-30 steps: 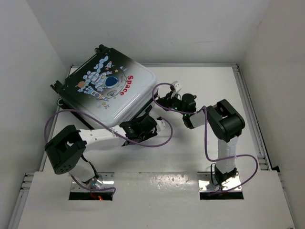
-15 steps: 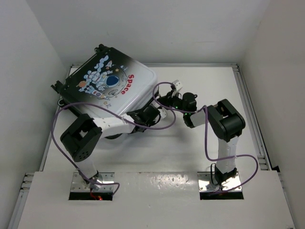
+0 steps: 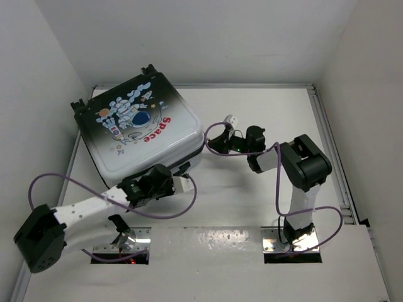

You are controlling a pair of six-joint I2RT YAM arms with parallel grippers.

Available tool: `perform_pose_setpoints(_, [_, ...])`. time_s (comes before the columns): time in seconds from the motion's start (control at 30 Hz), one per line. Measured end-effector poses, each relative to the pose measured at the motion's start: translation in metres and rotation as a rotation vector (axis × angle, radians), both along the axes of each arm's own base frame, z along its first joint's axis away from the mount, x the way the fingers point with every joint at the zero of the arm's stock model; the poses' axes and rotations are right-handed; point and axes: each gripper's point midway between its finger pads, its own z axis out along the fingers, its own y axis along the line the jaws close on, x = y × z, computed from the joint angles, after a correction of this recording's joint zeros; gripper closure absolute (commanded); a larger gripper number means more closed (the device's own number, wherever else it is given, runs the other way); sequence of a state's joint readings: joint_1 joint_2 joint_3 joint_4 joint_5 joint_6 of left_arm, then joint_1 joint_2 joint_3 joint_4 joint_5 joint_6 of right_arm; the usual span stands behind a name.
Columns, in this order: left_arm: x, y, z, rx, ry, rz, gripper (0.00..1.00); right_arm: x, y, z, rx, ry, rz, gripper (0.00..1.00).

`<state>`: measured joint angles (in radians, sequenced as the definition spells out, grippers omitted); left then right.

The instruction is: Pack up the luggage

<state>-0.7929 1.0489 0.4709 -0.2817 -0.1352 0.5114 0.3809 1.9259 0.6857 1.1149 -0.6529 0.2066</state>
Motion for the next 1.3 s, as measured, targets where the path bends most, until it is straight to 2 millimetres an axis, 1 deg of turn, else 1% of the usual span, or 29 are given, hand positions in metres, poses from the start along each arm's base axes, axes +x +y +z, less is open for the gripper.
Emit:
perform_pose_setpoints(0.07, [-0.007,0.008,0.0,0.008,-0.033,-0.068,1.0,-0.009,0.002,0.0,-0.006,-0.008,0.058,1.0])
perform_pose_setpoints(0.13, [-0.011,0.013,-0.001,0.018,-0.075,-0.137,1.0,-0.014,0.003,0.0,-0.007,-0.012,0.096,1.0])
perform_pose_setpoints(0.2, [-0.012,0.017,-0.002,0.035,-0.112,-0.188,1.0,-0.016,0.006,0.0,-0.005,-0.014,0.126,1.0])
perform_pose_setpoints(0.23, [-0.012,0.018,-0.002,0.046,-0.128,-0.211,1.0,-0.012,0.008,0.0,-0.004,-0.018,0.131,1.0])
perform_pose_setpoints(0.33, [-0.011,0.02,-0.002,0.073,-0.143,-0.251,1.0,0.012,0.016,0.001,0.004,-0.038,0.119,1.0])
perform_pose_setpoints(0.43, [-0.008,0.019,-0.008,0.098,-0.131,-0.277,1.0,0.038,0.028,-0.001,0.017,-0.044,0.118,1.0])
perform_pose_setpoints(0.5, [-0.001,0.017,-0.006,0.105,-0.138,-0.272,1.0,0.051,0.034,-0.002,0.024,-0.052,0.115,1.0])
perform_pose_setpoints(0.6, [0.017,0.015,-0.001,0.118,-0.153,-0.235,1.0,0.078,0.042,-0.001,0.035,-0.078,0.081,1.0])
perform_pose_setpoints(0.63, [0.02,0.015,-0.001,0.123,-0.152,-0.227,1.0,0.084,0.044,-0.001,0.037,-0.082,0.067,1.0])
perform_pose_setpoints(0.7, [0.026,0.014,0.002,0.124,-0.149,-0.202,0.83,0.09,0.046,-0.001,0.036,-0.085,0.039,1.0])
perform_pose_setpoints(0.73, [0.028,0.014,0.002,0.118,-0.139,-0.188,0.77,0.091,0.046,0.0,0.035,-0.086,0.028,0.96])
perform_pose_setpoints(0.77, [0.029,0.012,0.003,0.111,-0.129,-0.177,0.49,0.093,0.044,-0.001,0.033,-0.084,0.012,0.82])
perform_pose_setpoints(0.8, [0.03,0.011,0.005,0.106,-0.116,-0.166,0.34,0.093,0.042,-0.001,0.031,-0.082,-0.006,0.74])
perform_pose_setpoints(0.83, [0.026,0.008,0.006,0.092,-0.073,-0.158,0.19,0.094,0.036,0.0,0.022,-0.081,-0.044,0.65])
perform_pose_setpoints(0.87, [0.021,0.003,0.007,0.075,-0.032,-0.158,0.1,0.098,0.027,0.002,0.011,-0.076,-0.095,0.57])
perform_pose_setpoints(0.9, [0.015,-0.005,0.009,0.049,0.022,-0.144,0.01,0.102,0.013,0.005,-0.002,-0.075,-0.15,0.44])
perform_pose_setpoints(0.97, [0.013,-0.018,0.021,0.009,0.091,-0.098,0.01,0.108,-0.02,0.015,-0.028,-0.068,-0.252,0.31])
perform_pose_setpoints(1.0, [0.017,-0.028,0.034,-0.031,0.119,-0.06,0.01,0.109,-0.043,0.025,-0.039,-0.068,-0.312,0.21])
perform_pose_setpoints(1.03, [0.024,-0.038,0.05,-0.074,0.123,-0.028,0.01,0.109,-0.059,0.036,-0.043,-0.072,-0.351,0.13])
perform_pose_setpoints(1.07, [0.032,-0.048,0.07,-0.115,0.112,-0.006,0.01,0.107,-0.083,0.052,-0.058,-0.075,-0.407,0.0])
perform_pose_setpoints(1.1, [0.047,-0.064,0.103,-0.186,0.052,0.001,0.01,0.105,-0.094,0.063,-0.062,-0.079,-0.435,0.0])
perform_pose_setpoints(1.13, [0.06,-0.079,0.138,-0.268,-0.01,0.01,0.01,0.102,-0.108,0.078,-0.078,-0.082,-0.463,0.0])
perform_pose_setpoints(1.17, [0.076,-0.093,0.191,-0.37,-0.105,0.008,0.01,0.097,-0.116,0.095,-0.084,-0.092,-0.48,0.0])
perform_pose_setpoints(1.2, [0.084,-0.101,0.236,-0.458,-0.178,0.015,0.01,0.09,-0.122,0.11,-0.094,-0.088,-0.483,0.0])
perform_pose_setpoints(1.23, [0.089,-0.104,0.274,-0.53,-0.234,0.024,0.01,0.083,-0.128,0.125,-0.104,-0.088,-0.487,0.0])
perform_pose_setpoints(1.27, [0.09,-0.105,0.304,-0.588,-0.272,0.035,0.01,0.075,-0.133,0.141,-0.111,-0.087,-0.488,0.0])
perform_pose_setpoints(1.3, [0.09,-0.104,0.324,-0.632,-0.292,0.044,0.01,0.068,-0.138,0.153,-0.117,-0.088,-0.489,0.0])
